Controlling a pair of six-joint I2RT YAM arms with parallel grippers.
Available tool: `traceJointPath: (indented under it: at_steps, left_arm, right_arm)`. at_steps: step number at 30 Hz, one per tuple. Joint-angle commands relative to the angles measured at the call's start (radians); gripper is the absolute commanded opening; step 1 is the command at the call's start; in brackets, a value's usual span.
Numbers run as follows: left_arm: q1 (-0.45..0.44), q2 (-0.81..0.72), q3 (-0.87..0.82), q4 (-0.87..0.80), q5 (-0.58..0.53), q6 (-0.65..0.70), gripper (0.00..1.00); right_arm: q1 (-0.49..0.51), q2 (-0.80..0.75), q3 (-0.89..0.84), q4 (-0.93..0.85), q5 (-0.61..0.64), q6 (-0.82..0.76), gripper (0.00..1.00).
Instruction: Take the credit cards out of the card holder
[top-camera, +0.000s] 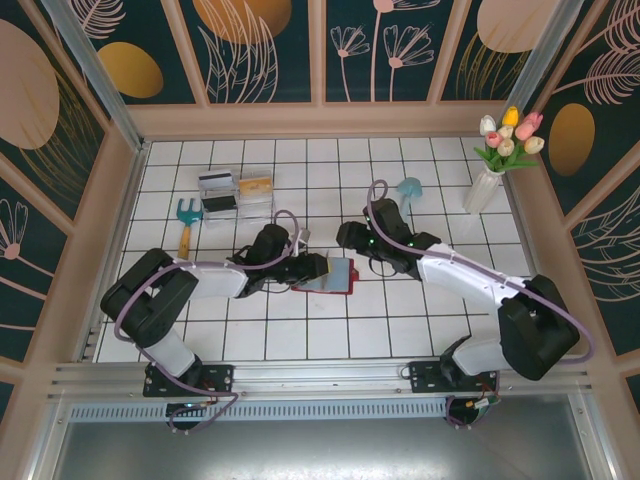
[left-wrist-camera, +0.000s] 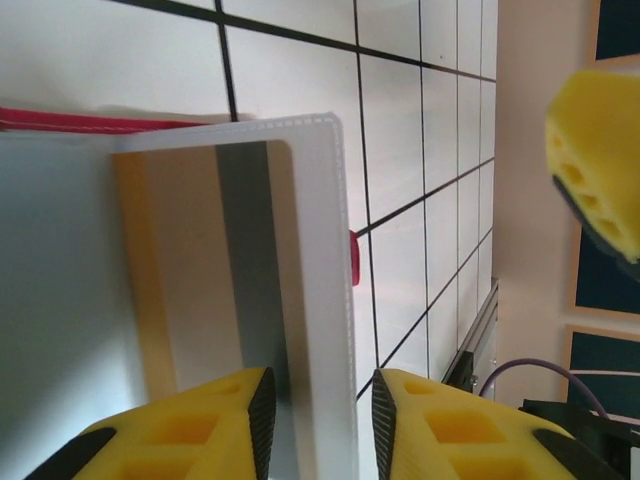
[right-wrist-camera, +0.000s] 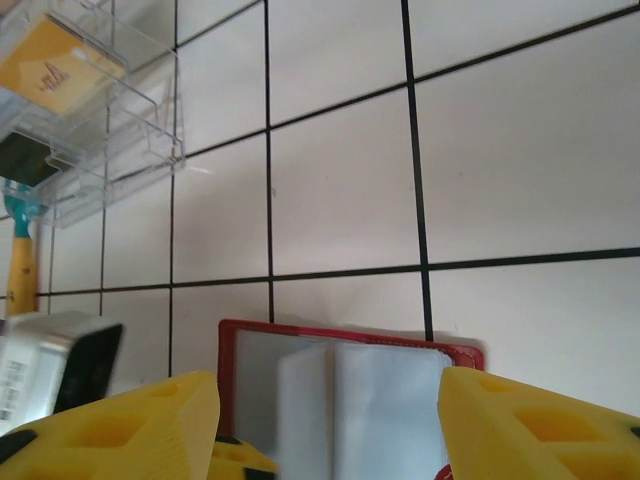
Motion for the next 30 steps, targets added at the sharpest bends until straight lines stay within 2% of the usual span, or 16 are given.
traceJointPath:
  at_steps: [1,7,11,15,17,20,22,24,26,30]
  left_arm:
    - [-0.022,0.035,0.039,0.051,0.024,-0.018,0.37]
    - [-0.026,0.025,0.050,0.019,-0.001,-0.010,0.41]
    - [-0.025,-0.049,0.104,-0.194,-0.092,0.098,0.44]
    - [-0.025,-0.144,0.155,-0.427,-0.274,0.189,0.60]
    - [-0.025,-0.185,0.161,-0.476,-0.317,0.240,0.71]
    - [-0.026,-0.249,0.123,-0.469,-0.383,0.273,0.90]
    - [-0.024,-0.283,0.103,-0.465,-0.437,0.285,0.97]
    - [-0.022,-0.309,0.090,-0.463,-0.482,0.291,0.99]
    - [-0.015,-0.328,0.080,-0.453,-0.513,0.288,0.99]
    - [0.011,-0.324,0.056,-0.381,-0.455,0.290,0.99]
  right_arm:
    - [-0.014,-0.040,-0.023,0.026,0.019,0.022,0.62]
    - [-0.017,-0.064,-0.041,0.021,0.013,0.029,0.63]
    - [-0.018,-0.096,-0.071,0.049,-0.004,0.027,0.67]
    - [-0.018,-0.149,-0.113,0.093,-0.016,0.008,0.72]
    - [-0.018,-0.157,-0.120,0.095,-0.012,-0.002,0.74]
    - [-0.018,-0.156,-0.124,0.078,0.004,0.013,0.75]
    - [-0.019,-0.158,-0.137,0.086,-0.004,0.033,0.77]
    - [-0.018,-0.164,-0.156,0.108,-0.022,0.048,0.84]
    - [-0.017,-0.169,-0.168,0.125,-0.037,0.064,0.97]
    - [-0.005,-0.158,-0.167,0.133,-0.061,0.093,0.99]
